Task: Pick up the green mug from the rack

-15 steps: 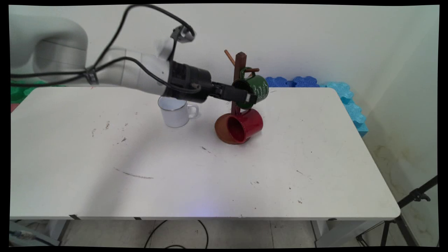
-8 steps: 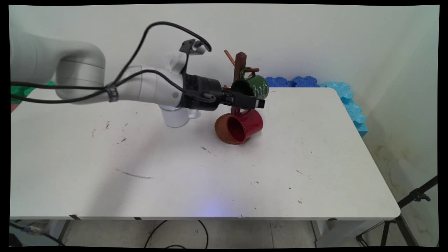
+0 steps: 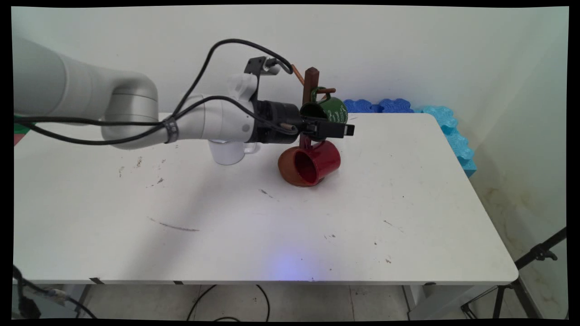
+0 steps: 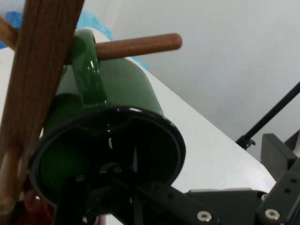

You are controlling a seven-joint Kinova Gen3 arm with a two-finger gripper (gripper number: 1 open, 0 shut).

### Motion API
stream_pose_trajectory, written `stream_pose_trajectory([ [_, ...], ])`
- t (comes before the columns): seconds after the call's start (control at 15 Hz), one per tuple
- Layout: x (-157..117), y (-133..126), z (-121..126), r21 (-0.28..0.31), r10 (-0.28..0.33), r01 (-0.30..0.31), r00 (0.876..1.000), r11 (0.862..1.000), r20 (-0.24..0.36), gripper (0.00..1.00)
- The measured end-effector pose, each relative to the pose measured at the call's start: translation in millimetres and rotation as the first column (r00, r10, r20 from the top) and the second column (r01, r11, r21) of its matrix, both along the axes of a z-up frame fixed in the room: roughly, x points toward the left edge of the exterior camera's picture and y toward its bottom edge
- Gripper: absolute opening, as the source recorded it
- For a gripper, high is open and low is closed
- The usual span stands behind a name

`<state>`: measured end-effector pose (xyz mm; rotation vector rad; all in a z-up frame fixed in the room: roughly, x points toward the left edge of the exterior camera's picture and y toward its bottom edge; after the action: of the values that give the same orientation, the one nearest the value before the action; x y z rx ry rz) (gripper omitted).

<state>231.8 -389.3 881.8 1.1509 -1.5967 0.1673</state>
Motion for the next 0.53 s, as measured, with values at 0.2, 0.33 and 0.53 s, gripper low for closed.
stream_pose_trajectory([
  [0.2, -5.7, -4.9, -3.0, -0.011, 0.013, -0.013, 1.0, 1.0, -0.007, 1.0],
  [0.33, -8.9, -7.5, -4.1, -0.016, 0.018, -0.018, 1.0, 1.0, -0.012, 1.0],
  [0.53, -11.3, -9.2, -4.5, -0.018, 0.021, -0.021, 1.0, 1.0, -0.016, 1.0],
])
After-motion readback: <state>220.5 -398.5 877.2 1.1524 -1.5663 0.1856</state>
